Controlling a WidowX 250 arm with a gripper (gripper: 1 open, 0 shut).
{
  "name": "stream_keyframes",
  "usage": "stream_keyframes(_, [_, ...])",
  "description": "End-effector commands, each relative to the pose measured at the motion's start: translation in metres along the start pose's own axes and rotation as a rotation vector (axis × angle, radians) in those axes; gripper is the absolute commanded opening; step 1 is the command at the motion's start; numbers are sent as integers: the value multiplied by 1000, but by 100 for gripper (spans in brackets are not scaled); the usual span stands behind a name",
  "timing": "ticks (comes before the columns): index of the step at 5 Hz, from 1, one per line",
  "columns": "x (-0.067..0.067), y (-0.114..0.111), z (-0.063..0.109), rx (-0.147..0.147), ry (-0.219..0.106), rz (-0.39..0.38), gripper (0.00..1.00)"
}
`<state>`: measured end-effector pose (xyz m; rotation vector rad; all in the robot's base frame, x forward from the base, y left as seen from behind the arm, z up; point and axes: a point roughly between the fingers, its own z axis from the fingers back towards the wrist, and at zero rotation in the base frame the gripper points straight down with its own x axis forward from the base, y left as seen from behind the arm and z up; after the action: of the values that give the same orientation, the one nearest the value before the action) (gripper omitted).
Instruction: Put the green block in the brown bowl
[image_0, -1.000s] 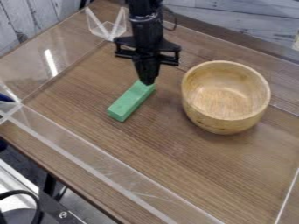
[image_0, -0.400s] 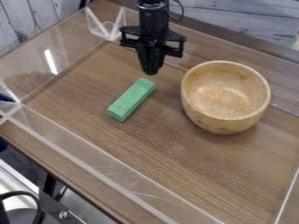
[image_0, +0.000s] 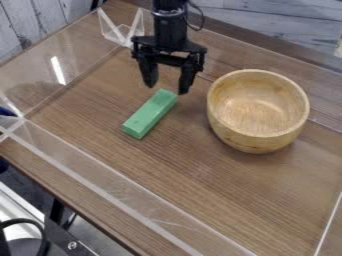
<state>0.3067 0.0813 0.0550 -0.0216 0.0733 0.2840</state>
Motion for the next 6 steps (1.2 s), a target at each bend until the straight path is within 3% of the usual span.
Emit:
stream_keyframes(1, [3,6,2,11,-42,-25,100])
stream_keyframes(2, [3,10,-11,20,-34,-40,100])
stream_keyframes(3, [4,14,-15,5,-16,-18,0])
stream_keyframes(4, [3,15,-6,-23,-15,-6,0])
stream_keyframes(6, [-9,6,4,-79,-80,-11,0])
